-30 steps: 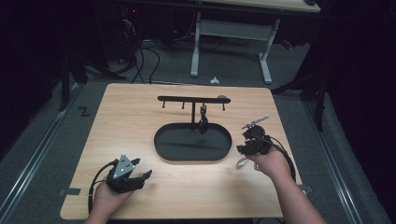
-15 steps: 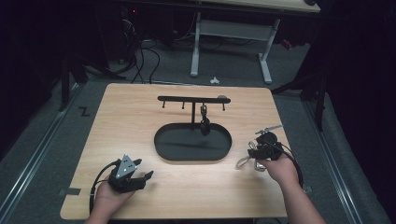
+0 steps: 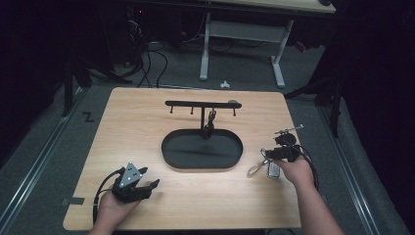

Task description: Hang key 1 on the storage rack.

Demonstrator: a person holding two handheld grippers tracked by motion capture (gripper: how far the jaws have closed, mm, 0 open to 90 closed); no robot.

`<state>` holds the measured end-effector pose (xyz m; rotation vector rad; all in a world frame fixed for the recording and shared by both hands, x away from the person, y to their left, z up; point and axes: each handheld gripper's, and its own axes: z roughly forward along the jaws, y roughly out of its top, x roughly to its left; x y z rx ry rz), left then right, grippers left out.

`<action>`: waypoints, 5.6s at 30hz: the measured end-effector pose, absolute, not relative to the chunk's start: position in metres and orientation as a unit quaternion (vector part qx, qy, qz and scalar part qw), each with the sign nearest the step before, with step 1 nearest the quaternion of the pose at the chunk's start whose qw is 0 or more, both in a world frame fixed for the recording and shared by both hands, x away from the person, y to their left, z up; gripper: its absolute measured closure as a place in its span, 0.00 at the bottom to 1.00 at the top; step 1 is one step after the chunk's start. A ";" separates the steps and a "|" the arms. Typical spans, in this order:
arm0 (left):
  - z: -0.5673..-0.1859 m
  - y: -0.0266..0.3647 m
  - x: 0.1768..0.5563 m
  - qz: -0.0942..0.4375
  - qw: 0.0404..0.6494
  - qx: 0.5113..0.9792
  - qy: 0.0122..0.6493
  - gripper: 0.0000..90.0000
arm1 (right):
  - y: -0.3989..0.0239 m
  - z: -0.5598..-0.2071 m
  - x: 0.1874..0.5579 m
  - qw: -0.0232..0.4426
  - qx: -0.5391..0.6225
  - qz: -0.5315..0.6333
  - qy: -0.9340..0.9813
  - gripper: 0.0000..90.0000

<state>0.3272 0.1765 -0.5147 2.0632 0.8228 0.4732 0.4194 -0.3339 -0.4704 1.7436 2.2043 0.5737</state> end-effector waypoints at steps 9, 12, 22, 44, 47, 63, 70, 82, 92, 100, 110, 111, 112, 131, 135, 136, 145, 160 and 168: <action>-0.516 0.179 0.328 0.187 0.422 0.823 0.331 0.41 | -0.326 -0.493 0.436 0.125 0.616 0.172 0.758 0.64; -0.516 0.179 0.328 0.187 0.420 0.825 0.329 0.41 | -0.325 -0.495 0.435 0.120 0.614 0.161 0.763 0.63; -0.516 0.177 0.327 0.187 0.418 0.828 0.324 0.41 | -0.322 -0.498 0.433 0.129 0.601 0.160 0.772 0.66; -0.518 0.173 0.327 0.185 0.411 0.833 0.319 0.41 | -0.307 -0.496 0.431 0.135 0.571 0.147 0.796 0.95; -0.518 0.173 0.327 0.186 0.413 0.832 0.319 0.41 | -0.307 -0.495 0.431 0.132 0.571 0.144 0.797 0.95; -0.517 0.172 0.325 0.187 0.415 0.832 0.318 0.41 | -0.309 -0.450 0.410 0.108 0.550 0.192 0.806 0.95; -0.517 0.173 0.326 0.184 0.414 0.833 0.317 0.41 | -0.303 -0.417 0.402 0.111 0.531 0.190 0.818 0.96; -0.517 0.173 0.325 0.189 0.420 0.829 0.318 0.41 | -0.292 -0.391 0.393 0.116 0.512 0.199 0.828 0.96; -0.516 0.173 0.325 0.190 0.423 0.827 0.318 0.41 | -0.287 -0.382 0.386 0.118 0.502 0.216 0.829 0.96; -0.517 0.173 0.325 0.188 0.421 0.828 0.320 0.41 | -0.281 -0.377 0.388 0.112 0.494 0.216 0.835 0.96; -0.517 0.174 0.326 0.186 0.419 0.830 0.318 0.41 | -0.272 -0.362 0.389 0.112 0.481 0.221 0.841 0.96; -0.517 0.174 0.326 0.187 0.419 0.829 0.319 0.41 | -0.271 -0.361 0.390 0.112 0.482 0.220 0.841 0.96; -0.517 0.174 0.325 0.189 0.421 0.828 0.319 0.41 | -0.271 -0.361 0.390 0.113 0.482 0.219 0.841 0.96; -0.515 0.173 0.321 0.196 0.428 0.826 0.312 0.42 | -0.253 -0.339 0.405 0.124 0.464 0.245 0.842 0.96; -0.514 0.178 0.318 0.198 0.428 0.822 0.318 0.42 | -0.243 -0.333 0.414 0.126 0.455 0.254 0.844 0.96; -0.514 0.180 0.317 0.200 0.427 0.822 0.320 0.42 | -0.240 -0.332 0.416 0.126 0.453 0.255 0.845 0.96; -0.512 0.197 0.303 0.213 0.427 0.813 0.335 0.42 | -0.224 -0.327 0.436 0.124 0.438 0.264 0.850 0.96; -0.515 0.201 0.298 0.215 0.415 0.815 0.342 0.42 | -0.224 -0.332 0.460 0.119 0.438 0.262 0.852 0.96; -0.515 0.198 0.298 0.217 0.415 0.817 0.336 0.42 | -0.228 -0.342 0.462 0.124 0.437 0.276 0.847 0.94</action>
